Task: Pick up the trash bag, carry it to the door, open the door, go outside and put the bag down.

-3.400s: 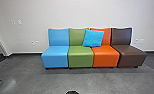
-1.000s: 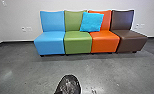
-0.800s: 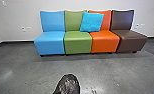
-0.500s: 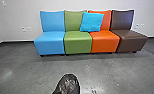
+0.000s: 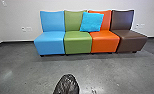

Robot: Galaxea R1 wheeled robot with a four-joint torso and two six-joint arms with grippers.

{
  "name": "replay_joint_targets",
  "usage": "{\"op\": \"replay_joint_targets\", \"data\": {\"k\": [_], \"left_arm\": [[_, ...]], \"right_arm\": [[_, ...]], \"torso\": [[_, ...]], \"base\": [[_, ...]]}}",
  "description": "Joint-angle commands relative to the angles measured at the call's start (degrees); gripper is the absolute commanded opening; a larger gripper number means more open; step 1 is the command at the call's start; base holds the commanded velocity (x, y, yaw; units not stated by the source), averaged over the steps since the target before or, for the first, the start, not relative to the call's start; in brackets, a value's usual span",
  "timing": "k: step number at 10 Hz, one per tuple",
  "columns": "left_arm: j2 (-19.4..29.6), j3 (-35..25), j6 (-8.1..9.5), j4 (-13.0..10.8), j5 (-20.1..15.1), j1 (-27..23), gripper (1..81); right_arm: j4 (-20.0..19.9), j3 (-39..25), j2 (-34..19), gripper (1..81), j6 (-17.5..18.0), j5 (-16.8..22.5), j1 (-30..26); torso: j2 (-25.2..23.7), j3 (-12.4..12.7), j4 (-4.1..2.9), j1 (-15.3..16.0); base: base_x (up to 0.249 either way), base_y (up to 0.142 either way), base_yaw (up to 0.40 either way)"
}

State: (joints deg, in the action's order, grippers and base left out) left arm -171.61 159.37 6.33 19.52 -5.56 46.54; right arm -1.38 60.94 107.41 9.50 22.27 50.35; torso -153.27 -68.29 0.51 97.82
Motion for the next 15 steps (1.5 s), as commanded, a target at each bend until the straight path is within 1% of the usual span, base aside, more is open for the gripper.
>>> {"op": "replay_joint_targets", "data": {"k": [1, 3, 4, 5, 6, 11, 12, 13, 14, 15], "left_arm": [[0.47, 0.16, 0.00, 0.17, -3.76, -6.77, 1.0], [0.56, 0.16, 0.00, 0.08, -4.28, -6.77, 1.0], [0.56, 0.16, 0.00, 0.17, -5.59, -6.33, 1.0], [0.47, 0.16, 0.00, 0.17, -5.69, -5.37, 1.0], [0.30, 0.24, 0.00, 0.17, -5.08, -4.84, 1.0], [0.47, 0.42, 0.09, 0.61, -5.43, -4.57, 1.0], [0.65, 0.33, 0.18, 0.96, -5.60, -4.57, 1.0], [0.74, 0.16, 0.26, 1.05, -5.78, -4.57, 1.0], [0.74, 0.16, 0.35, 1.14, -7.15, -4.57, 1.0], [0.91, 0.16, 0.35, 1.14, -9.98, -4.57, 1.0]], "right_arm": [[-0.73, -2.06, -2.52, 81.1, 0.00, 2.69, -4.06], [-0.82, -1.89, -2.00, 81.1, 0.00, 2.69, -4.06], [-0.82, -1.71, -1.91, 81.1, 0.00, 2.69, -4.06], [-0.82, -1.63, -1.73, 81.1, 0.00, 2.69, -4.06], [-0.82, -1.45, -1.56, 81.1, 0.00, 2.69, -4.06], [-0.82, -0.75, -0.77, 81.1, 0.00, 2.69, -3.89], [-0.82, -0.48, -0.50, 81.1, 0.00, 2.69, -3.89], [-0.82, -0.40, -0.24, 81.1, 0.00, 2.69, -3.88], [-0.82, -0.31, 0.11, 81.1, 0.00, 2.69, -3.89], [-0.82, 0.04, 0.46, 81.1, 0.00, 2.69, -3.63]], "torso": [[0.00, 0.00, 0.00, 0.00], [0.00, 0.00, 0.00, 0.00], [0.00, 0.00, 0.00, 0.00], [0.00, 0.00, 0.00, 0.00], [0.00, 0.00, 0.00, 0.00], [-0.02, 0.00, 0.00, 0.00], [5.71, 0.00, 0.00, -3.69], [5.73, 0.00, 0.00, -3.71], [6.12, 0.00, 0.00, -3.93], [7.30, 0.00, 0.00, -4.67]], "base": [[0.000, 0.000, 0.000], [0.000, 0.000, 0.000], [0.000, 0.000, 0.000], [0.000, 0.000, 0.000], [0.000, 0.000, 0.000], [0.000, 0.000, 0.000], [0.000, 0.000, 0.000], [0.000, 0.000, 0.000], [0.000, 0.000, 0.000], [0.000, 0.000, 0.000]]}}
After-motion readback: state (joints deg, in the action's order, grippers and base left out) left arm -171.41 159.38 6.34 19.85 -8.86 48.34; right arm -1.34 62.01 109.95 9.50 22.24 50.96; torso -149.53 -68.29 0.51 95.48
